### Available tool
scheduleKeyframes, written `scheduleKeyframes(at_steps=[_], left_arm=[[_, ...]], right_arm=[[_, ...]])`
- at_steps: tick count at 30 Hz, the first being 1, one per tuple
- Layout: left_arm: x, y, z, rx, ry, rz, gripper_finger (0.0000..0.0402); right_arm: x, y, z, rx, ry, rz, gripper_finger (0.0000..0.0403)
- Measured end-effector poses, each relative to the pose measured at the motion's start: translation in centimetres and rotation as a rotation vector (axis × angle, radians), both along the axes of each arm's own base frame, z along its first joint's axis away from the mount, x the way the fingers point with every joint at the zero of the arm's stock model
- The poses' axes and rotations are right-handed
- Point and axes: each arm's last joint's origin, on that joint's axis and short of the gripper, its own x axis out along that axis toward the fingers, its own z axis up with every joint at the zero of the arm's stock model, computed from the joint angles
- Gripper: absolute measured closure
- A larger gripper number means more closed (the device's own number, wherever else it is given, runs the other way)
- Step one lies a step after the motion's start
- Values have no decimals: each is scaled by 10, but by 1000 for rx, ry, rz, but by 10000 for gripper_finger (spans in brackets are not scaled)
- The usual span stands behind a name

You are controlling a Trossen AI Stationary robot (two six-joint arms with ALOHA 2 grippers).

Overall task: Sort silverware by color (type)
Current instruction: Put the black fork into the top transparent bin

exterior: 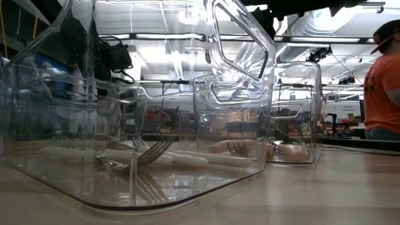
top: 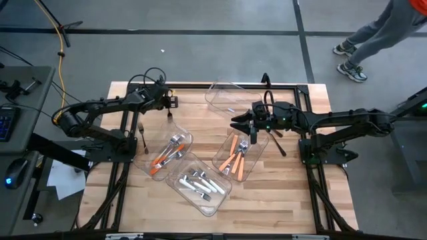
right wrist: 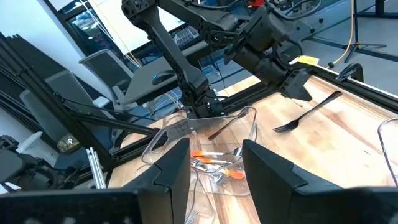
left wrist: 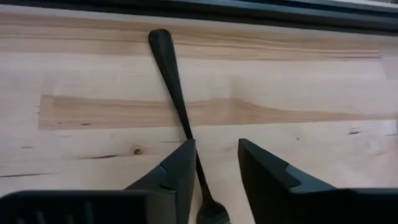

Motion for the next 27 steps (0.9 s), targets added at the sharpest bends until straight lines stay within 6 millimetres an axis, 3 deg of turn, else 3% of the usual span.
scheduleKeyframes(at_steps=[4,10,27], left_arm=[[0,0,0,0,15,-16,263],[1,-1,-3,-12,32,-27,257],[17,-6,-40,-81,156,8,258]], right_arm=[[0,0,0,-14,1,2,274],[0,0,0,-34,2,3,274],[0,0,0,-42,3,4,274]])
